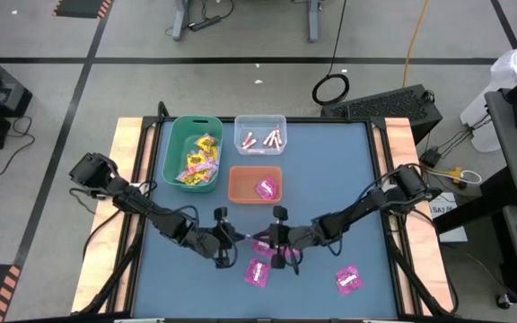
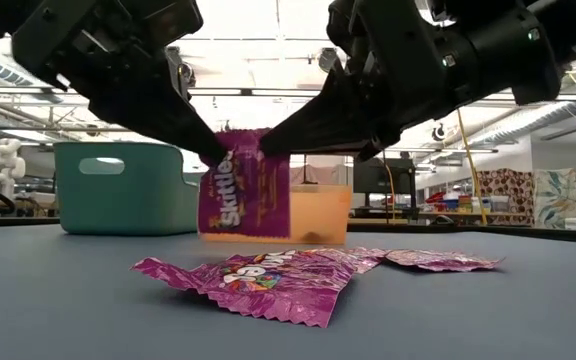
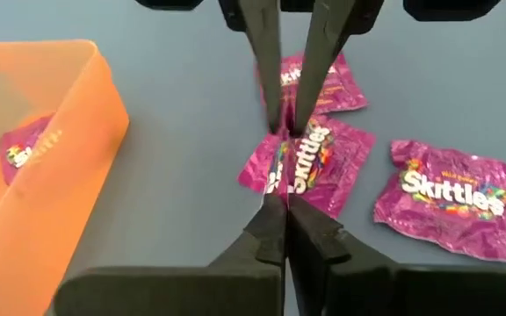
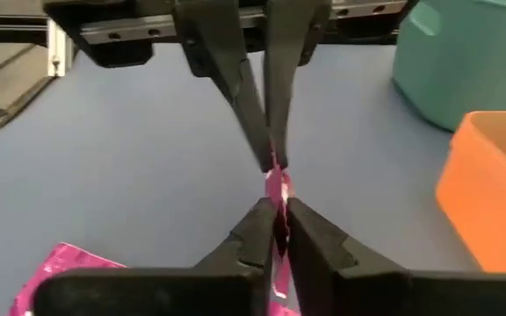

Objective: Sort candy
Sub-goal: Put the violet candy into the orange bin

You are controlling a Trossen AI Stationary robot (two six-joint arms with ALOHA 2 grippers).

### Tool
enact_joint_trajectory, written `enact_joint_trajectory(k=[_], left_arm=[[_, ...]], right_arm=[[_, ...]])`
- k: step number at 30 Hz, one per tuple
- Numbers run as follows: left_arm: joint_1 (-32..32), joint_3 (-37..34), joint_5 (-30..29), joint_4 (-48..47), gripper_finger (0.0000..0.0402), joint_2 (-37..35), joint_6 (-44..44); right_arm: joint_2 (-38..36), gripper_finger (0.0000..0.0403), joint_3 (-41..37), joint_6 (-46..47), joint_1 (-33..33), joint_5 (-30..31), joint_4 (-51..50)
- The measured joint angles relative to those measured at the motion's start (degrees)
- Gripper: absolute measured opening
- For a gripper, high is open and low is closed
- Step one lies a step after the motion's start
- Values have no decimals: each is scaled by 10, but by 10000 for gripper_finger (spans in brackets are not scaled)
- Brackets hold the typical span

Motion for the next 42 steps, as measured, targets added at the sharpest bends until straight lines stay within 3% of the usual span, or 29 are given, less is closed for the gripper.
enact_joint_trajectory(k=[7,12,16,22,27,42], left_arm=[[8,0,-21,-21,4,-54,1],[23,0,-88,-43,3,-143,43],[33,0,-123,-20,3,-221,119],[39,-15,-117,87,2,-297,219],[48,-28,-101,135,2,-321,242],[64,-28,-59,134,2,-324,247]], right_arm=[[-90,84,0,16,8,92,-173],[-139,111,0,41,20,100,-252],[-136,120,0,46,35,101,-251],[-112,121,0,69,61,103,-247],[-99,121,0,101,71,106,-245],[-98,121,0,119,80,120,-243]])
